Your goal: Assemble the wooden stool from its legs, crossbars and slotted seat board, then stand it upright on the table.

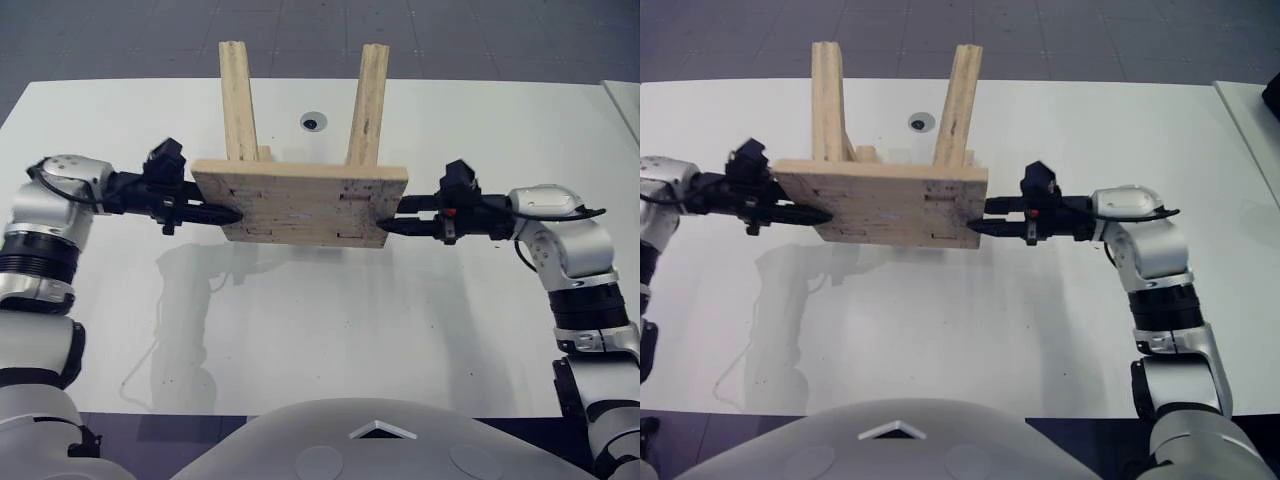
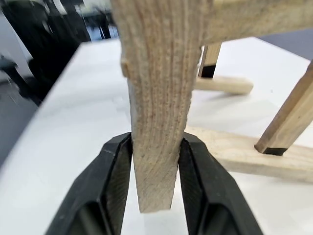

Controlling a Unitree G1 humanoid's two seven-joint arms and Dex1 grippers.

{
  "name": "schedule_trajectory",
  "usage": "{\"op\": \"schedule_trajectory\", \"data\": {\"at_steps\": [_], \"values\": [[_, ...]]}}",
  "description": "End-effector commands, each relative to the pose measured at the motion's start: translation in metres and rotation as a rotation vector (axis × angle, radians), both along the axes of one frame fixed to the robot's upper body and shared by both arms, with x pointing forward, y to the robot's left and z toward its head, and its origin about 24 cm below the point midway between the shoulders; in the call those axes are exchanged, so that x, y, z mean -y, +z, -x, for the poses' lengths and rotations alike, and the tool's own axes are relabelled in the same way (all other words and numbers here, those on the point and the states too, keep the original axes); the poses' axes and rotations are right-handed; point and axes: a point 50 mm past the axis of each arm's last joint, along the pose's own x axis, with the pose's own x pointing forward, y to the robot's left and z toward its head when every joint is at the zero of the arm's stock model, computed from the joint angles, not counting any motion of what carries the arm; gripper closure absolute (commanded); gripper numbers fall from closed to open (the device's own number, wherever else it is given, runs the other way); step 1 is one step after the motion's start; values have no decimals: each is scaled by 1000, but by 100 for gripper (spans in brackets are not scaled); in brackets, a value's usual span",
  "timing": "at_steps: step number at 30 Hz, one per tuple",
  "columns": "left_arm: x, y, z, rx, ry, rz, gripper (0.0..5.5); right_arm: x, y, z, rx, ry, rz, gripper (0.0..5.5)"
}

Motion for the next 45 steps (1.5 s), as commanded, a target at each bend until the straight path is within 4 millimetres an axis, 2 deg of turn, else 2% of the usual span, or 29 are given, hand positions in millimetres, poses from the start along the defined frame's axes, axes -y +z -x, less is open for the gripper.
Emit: {"op": "schedule_trajectory", "data": {"at_steps": [1, 3, 5, 9, 11, 17, 18, 21, 25, 29, 31, 35, 37, 39, 41, 43, 45], "values": [[37, 53, -3, -132, -143, 278, 337, -11, 67, -10, -58, 35, -275, 419], [41, 77, -10, -224, -135, 403, 309, -8, 77, -14, -196, 34, -386, 419], [46, 93, -17, -323, -108, 478, 275, -6, 81, -19, -325, 16, -500, 419], [57, 109, -35, -534, 19, 564, 212, -10, 76, -37, -537, -106, -662, 420], [57, 111, -43, -606, 105, 575, 177, -10, 75, -47, -622, -182, -728, 420], [53, 94, -61, -748, 423, 532, 78, -14, 90, -70, -812, -332, -842, 420], [54, 90, -62, -771, 458, 520, 64, -15, 92, -74, -840, -361, -842, 384], [57, 79, -69, -800, 563, 516, 12, -17, 79, -86, -939, -505, -748, 339], [53, 57, -82, -803, 776, 549, 10, -9, 73, -95, -932, -604, -734, 274], [45, 53, -88, -814, 888, 639, 10, 1, 61, -101, -918, -696, -755, 207], [39, 50, -89, -797, 927, 665, 10, 14, 58, -105, -876, -806, -830, 174], [12, 47, -91, -680, 1064, 741, 10, 37, 56, -98, -753, -1001, -912, 105], [-4, 47, -90, -559, 1136, 762, 10, 45, 52, -89, -679, -1094, -906, 83], [-25, 50, -88, -294, 1262, 791, 10, 46, 46, -77, -544, -1201, -800, 56], [-36, 47, -77, 28, 1393, 702, 10, 44, 40, -60, -276, -1311, -613, 18], [-26, 37, -57, 357, 1434, 514, 10, 37, 27, -40, -96, -1357, -446, 11], [-6, 23, -37, 608, 1406, 332, 10, 30, 10, -22, 19, -1384, -313, 11]]}}
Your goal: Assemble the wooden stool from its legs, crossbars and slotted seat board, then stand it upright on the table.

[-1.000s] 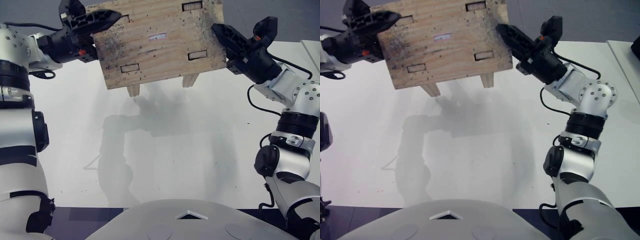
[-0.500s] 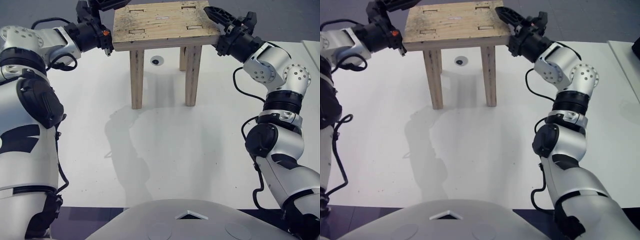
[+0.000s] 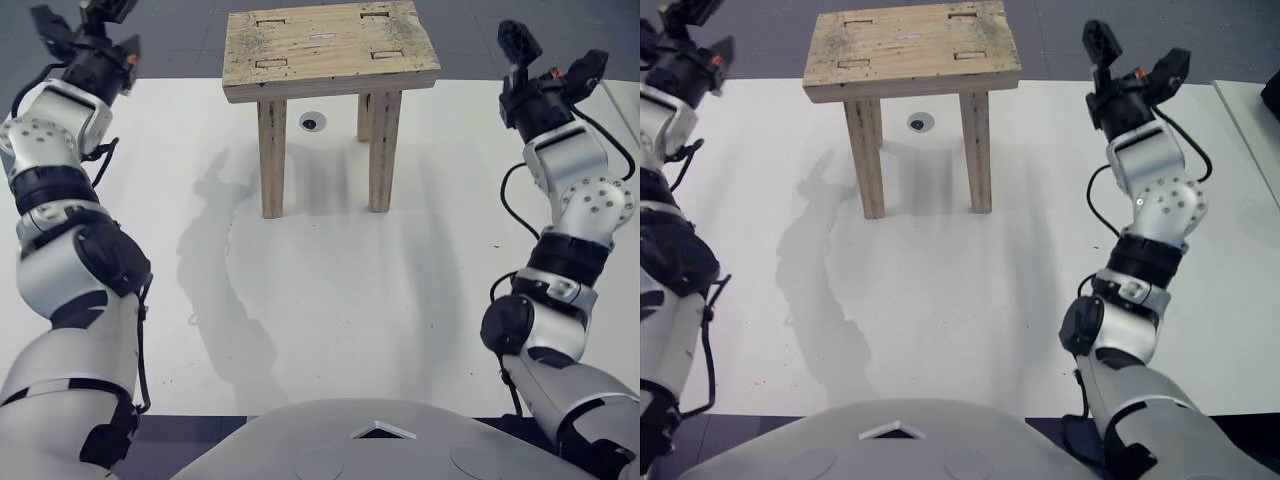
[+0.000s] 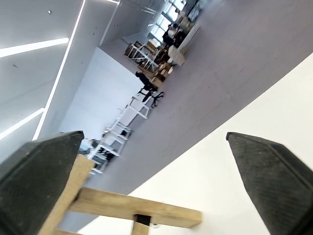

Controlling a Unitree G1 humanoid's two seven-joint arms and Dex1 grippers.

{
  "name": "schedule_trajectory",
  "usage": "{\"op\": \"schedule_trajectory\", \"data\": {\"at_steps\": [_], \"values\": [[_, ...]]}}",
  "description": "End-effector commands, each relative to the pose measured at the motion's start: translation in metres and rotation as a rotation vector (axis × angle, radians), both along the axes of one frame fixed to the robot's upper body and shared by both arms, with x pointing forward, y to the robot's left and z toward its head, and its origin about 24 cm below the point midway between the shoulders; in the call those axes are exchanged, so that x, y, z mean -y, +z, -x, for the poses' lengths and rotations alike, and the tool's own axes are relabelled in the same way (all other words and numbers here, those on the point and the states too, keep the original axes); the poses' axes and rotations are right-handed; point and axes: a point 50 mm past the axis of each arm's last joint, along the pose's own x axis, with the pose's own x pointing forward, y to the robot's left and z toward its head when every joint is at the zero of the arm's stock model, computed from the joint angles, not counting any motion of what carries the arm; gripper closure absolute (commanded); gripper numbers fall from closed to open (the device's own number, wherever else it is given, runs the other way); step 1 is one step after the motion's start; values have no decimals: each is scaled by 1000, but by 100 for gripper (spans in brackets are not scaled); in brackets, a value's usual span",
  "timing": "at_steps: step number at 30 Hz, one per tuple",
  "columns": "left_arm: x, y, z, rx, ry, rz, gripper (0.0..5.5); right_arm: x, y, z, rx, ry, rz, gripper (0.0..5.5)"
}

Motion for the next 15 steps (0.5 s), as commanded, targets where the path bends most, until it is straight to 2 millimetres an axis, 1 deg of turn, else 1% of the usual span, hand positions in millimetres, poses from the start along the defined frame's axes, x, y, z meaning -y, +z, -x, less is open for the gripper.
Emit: {"op": "schedule_trajectory", "data": {"at_steps": [1, 4, 5, 8, 10, 15], "values": [[44, -37, 51, 181, 214, -680, 10, -23, -34, 49, 32, -80, 490, 11], [67, -61, 76, 173, 280, -817, 10, -33, -52, 65, 8, -118, 643, 11], [73, -70, 83, 153, 297, -828, 10, -36, -55, 68, 20, -121, 704, 11], [91, -89, 104, 126, 325, -871, 10, -48, -70, 78, 18, -116, 800, 11], [98, -93, 112, 136, 329, -913, 10, -53, -76, 84, 14, -119, 823, 11], [102, -98, 122, 134, 323, -945, 10, -58, -82, 92, 4, -121, 834, 11]]}}
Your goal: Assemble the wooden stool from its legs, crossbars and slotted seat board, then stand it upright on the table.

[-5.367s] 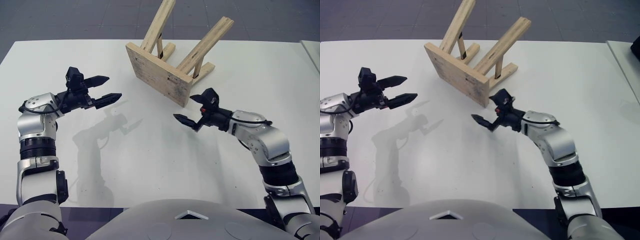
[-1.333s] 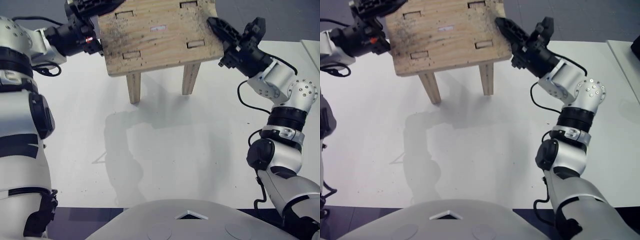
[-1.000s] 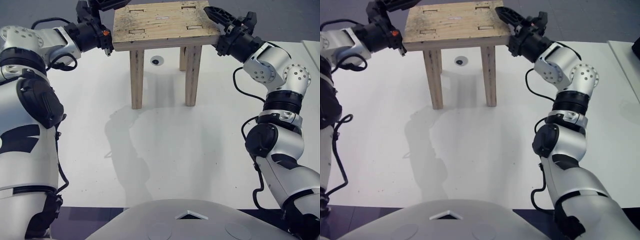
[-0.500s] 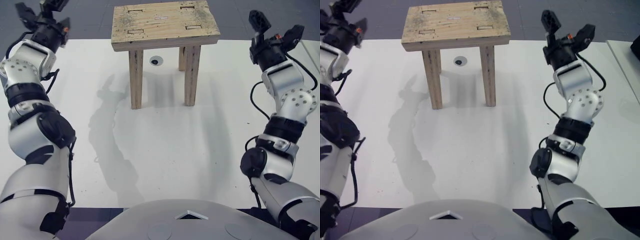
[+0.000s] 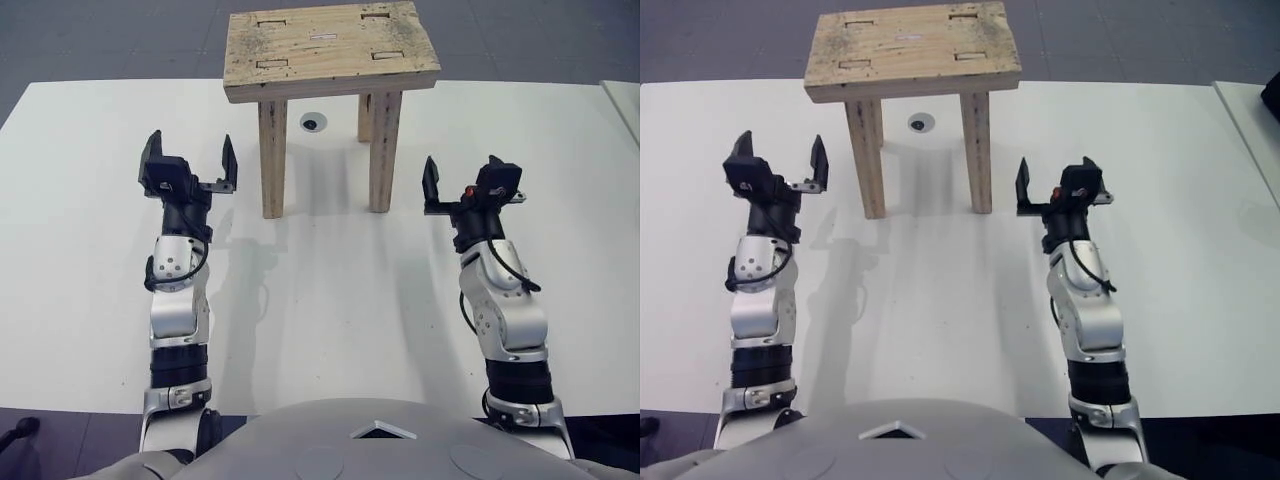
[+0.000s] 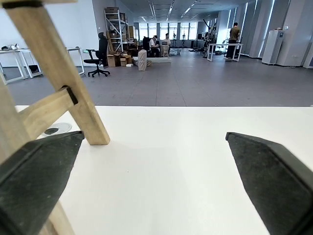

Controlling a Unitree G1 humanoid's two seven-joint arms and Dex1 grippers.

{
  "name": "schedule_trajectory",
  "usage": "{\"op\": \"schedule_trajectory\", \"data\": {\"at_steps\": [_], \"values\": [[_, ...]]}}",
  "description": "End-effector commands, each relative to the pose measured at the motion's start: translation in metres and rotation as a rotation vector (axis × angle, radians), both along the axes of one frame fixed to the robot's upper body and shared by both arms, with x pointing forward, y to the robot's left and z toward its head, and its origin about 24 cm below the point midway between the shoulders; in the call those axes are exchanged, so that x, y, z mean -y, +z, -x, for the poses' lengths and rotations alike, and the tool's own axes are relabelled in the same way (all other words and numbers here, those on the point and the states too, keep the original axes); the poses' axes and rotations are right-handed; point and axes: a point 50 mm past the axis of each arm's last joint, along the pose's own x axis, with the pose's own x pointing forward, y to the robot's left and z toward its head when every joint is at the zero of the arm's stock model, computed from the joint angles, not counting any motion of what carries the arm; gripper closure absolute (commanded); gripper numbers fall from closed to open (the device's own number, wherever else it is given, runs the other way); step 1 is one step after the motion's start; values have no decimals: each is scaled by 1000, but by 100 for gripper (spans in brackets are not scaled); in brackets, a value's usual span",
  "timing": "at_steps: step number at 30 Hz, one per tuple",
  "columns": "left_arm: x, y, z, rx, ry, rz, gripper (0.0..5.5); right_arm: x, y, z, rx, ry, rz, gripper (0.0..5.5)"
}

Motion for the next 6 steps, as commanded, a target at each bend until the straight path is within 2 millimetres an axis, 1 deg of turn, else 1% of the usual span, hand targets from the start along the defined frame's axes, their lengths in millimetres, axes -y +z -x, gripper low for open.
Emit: {"op": "schedule_trajectory", "data": {"at_steps": [1, 6], "values": [[4, -3, 8, -2, -14, -37, 10, -3, 1, 6, 9, 5, 16, 11], [17, -6, 17, -10, -36, -25, 10, -3, 0, 13, -8, 27, 29, 11]]}}
